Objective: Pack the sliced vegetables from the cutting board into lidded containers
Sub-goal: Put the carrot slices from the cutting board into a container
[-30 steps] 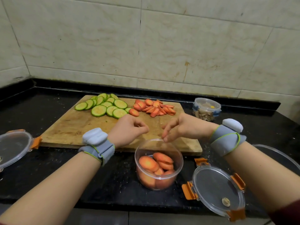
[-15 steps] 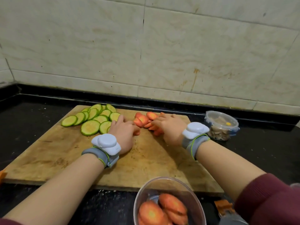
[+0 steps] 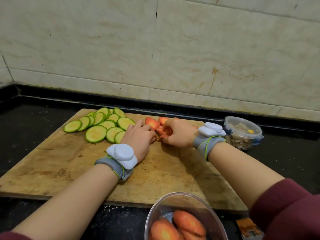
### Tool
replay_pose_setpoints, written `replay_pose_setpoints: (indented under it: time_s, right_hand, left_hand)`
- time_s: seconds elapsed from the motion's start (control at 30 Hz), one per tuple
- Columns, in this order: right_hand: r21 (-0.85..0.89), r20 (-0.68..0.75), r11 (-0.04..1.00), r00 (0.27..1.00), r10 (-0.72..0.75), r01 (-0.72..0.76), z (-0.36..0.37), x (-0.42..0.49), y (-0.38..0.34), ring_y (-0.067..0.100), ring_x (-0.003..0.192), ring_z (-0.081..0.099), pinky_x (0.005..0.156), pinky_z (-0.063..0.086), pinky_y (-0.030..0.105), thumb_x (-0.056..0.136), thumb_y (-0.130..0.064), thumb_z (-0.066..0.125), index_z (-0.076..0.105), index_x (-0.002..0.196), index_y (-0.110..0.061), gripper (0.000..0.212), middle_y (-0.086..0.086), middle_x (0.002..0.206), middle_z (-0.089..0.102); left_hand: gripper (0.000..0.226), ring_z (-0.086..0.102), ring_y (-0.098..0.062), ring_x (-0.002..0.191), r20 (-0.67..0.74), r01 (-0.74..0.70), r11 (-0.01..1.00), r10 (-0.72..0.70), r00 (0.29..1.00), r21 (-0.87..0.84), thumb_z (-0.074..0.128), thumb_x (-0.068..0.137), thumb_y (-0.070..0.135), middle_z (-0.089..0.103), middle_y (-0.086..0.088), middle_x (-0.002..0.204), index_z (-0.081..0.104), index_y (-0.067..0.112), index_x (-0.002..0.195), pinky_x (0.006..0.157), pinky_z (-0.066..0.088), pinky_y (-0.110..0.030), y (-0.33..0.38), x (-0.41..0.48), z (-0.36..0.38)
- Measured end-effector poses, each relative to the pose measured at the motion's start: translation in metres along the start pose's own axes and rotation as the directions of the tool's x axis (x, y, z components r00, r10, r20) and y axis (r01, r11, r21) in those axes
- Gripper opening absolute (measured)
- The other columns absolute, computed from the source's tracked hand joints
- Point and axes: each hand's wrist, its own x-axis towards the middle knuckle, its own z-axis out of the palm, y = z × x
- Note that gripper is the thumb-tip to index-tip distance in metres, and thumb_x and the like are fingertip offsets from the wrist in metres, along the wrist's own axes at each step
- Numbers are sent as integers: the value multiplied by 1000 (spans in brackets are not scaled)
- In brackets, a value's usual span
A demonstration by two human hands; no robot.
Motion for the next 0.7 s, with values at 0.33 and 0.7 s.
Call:
replay_pose_setpoints:
  time_s: [0.33,0.7]
  right_hand:
    - [-79,-36,997,999,2,-5,15,12,-1,29,107,55,88,36,32,88,-31,53,58,108,-13,28,7,107,56]
    - [286,-174,952,972,160,-106,-5,-25,4,25,86,58,70,41,31,94,-28,52,61,100,-5,26,10,92,64]
  left_hand:
    - [29,38,-22,112,-14,6,1000,-7,1000,-27,38,99,33,58,7,114,60,27,118,83,33,-33,1,-5,2]
    - [27,57,-25,100,-115,157,831,-255,960,-533,47,97,23,68,-5,104,70,19,110,87,44,-39,9,-35,-20]
